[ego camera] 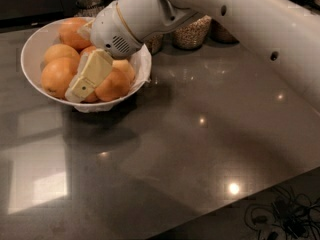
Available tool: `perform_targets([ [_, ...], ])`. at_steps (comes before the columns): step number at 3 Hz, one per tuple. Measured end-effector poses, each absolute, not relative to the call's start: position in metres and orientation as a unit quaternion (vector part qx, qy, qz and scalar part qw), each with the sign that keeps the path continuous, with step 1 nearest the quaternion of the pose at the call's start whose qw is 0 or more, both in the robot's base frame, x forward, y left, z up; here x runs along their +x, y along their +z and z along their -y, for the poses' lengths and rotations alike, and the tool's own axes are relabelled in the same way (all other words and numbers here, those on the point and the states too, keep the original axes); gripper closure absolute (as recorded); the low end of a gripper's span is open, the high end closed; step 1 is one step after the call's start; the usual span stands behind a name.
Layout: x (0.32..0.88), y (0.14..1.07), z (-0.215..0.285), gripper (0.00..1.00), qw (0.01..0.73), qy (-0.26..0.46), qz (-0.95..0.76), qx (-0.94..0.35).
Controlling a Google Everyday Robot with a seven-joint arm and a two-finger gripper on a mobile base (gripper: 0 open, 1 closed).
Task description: Pick orange from white bowl
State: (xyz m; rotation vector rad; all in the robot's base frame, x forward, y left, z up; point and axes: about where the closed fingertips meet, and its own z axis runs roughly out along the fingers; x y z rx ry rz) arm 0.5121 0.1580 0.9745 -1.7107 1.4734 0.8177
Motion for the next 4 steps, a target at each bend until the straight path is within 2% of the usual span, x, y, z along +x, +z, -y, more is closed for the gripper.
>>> perform_targets([
  [3, 0.52, 0.962, -0.186, 0.02, 0.339, 0.292, -0.592, -0.671],
  [4, 0.524, 0.955, -0.191, 0.08, 0.331, 0.286, -0.602, -0.668],
])
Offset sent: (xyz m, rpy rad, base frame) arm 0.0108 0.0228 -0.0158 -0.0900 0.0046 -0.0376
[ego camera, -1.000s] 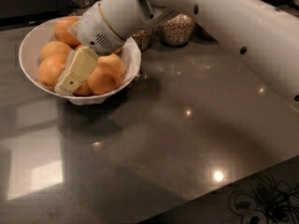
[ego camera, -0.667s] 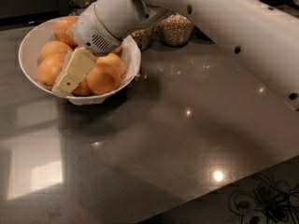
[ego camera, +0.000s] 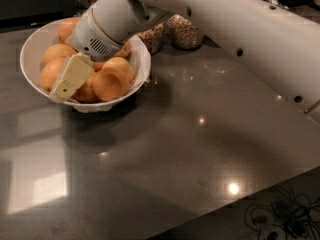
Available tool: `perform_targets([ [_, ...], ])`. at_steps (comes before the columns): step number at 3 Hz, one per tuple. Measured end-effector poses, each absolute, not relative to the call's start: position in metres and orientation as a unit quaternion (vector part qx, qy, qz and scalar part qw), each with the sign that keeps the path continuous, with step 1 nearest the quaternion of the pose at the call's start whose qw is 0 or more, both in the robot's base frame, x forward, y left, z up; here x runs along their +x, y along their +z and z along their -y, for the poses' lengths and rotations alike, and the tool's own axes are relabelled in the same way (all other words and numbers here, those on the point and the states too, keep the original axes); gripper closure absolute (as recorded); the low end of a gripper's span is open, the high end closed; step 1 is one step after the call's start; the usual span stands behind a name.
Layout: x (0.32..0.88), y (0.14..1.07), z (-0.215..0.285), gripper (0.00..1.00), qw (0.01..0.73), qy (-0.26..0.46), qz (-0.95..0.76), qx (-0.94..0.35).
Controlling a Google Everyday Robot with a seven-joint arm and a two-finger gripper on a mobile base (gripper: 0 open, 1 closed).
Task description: Pick orange from white bowl
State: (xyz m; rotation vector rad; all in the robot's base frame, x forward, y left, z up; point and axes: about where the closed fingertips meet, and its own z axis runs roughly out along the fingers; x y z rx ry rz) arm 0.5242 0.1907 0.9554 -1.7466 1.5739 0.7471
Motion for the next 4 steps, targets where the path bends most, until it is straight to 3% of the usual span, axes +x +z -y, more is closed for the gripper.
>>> perform_targets([
  [4, 0.537, 0.932, -0.2, 0.12, 0.314, 0.256, -0.652, -0.641],
])
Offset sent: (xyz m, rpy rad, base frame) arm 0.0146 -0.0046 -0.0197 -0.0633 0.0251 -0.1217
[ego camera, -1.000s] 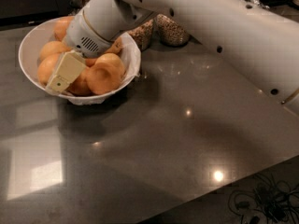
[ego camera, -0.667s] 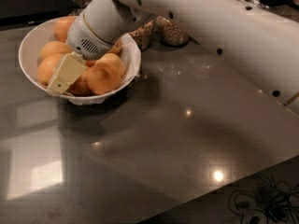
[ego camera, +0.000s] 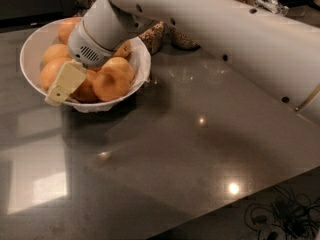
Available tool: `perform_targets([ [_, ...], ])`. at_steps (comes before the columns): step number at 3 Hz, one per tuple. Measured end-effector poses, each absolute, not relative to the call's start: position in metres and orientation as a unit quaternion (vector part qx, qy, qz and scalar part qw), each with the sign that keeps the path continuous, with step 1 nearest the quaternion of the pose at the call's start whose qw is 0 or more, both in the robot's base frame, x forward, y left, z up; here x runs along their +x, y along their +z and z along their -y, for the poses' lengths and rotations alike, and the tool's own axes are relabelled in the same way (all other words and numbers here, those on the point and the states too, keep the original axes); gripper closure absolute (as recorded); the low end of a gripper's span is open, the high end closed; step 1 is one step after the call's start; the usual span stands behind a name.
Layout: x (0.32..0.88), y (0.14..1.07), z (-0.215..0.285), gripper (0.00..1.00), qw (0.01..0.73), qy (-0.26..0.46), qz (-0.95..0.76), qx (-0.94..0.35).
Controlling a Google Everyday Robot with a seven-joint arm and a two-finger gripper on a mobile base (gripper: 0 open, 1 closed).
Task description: Pick orange from white bowl
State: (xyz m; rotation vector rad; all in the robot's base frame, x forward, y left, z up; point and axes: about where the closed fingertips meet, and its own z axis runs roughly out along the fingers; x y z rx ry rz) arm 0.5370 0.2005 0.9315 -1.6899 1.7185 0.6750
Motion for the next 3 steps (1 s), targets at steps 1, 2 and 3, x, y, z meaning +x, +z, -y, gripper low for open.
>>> perform_targets([
  [1, 0.5384, 0.9281, -0.2084, 0.14, 0.311, 0.258, -0.654, -0.639],
  [2, 0.5386, 0.9303, -0.2095, 0.33, 0.312, 0.259, -0.655, -0.637],
  [3, 0.5386, 0.9338, -0.2096, 0.56, 0.312, 0.26, -0.656, -0.636],
])
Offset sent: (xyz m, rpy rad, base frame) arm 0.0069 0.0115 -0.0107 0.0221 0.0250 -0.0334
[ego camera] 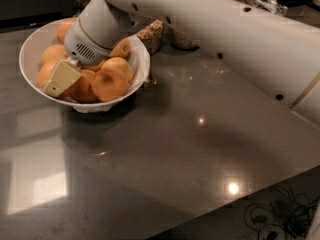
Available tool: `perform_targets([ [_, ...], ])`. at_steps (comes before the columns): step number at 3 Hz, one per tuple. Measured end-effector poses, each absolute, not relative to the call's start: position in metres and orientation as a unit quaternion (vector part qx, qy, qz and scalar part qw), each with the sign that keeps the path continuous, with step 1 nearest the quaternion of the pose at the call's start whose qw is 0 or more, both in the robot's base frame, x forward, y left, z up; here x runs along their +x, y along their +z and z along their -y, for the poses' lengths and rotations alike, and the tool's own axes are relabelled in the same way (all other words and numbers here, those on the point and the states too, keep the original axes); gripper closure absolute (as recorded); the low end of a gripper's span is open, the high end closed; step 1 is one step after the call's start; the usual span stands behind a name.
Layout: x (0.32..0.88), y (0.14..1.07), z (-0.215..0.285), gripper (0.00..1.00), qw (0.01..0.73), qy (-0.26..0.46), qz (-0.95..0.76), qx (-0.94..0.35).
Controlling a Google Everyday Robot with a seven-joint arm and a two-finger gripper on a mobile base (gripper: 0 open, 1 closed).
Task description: Pick orange from white bowl
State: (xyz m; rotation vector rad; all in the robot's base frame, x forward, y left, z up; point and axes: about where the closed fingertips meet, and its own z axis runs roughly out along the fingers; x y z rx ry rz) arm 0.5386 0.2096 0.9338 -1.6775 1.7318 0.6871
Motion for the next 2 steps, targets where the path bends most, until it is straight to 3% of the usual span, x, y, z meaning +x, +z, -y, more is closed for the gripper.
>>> perform_targets([
  [2, 0.5407, 0.9375, -0.2088, 1.0, 0.318, 0.268, -0.656, -0.63],
])
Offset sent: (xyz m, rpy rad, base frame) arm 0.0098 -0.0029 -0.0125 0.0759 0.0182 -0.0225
